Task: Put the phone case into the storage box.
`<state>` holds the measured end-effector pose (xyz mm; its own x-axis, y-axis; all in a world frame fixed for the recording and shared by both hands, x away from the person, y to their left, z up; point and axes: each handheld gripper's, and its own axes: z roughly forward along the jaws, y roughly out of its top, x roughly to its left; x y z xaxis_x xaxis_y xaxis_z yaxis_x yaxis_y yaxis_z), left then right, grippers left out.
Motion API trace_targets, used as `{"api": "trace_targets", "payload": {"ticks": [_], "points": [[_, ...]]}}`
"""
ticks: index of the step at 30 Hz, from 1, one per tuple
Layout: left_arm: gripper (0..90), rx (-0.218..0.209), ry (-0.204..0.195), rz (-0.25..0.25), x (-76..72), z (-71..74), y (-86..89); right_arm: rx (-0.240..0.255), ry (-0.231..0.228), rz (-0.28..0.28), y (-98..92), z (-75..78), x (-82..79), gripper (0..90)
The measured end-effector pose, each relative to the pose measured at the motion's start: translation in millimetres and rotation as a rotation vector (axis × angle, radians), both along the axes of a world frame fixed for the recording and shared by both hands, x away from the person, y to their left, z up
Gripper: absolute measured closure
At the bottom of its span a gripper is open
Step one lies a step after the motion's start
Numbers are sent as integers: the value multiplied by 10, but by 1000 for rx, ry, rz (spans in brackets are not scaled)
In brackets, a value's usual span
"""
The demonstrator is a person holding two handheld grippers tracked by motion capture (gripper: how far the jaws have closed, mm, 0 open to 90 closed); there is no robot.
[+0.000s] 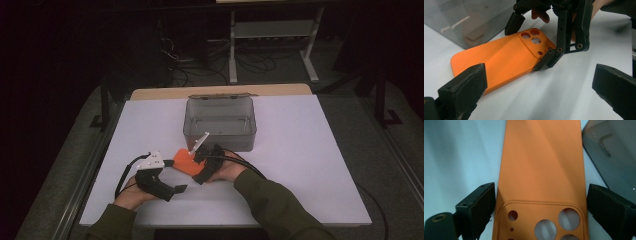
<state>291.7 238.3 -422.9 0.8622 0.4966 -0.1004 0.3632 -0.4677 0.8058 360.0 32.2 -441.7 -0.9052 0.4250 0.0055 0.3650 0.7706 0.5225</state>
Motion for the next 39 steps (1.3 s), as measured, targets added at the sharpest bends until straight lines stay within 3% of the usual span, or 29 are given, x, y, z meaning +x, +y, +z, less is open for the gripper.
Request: {"api": "trace_targets", "payload": {"ticks": [15,39], "points": [[0,0,1,1,-1,4,1,-13,-9,14,12,14,-17,137],[0,0,1,1,3,8,16,9,-12,24,-23,18,-29,155]]}}
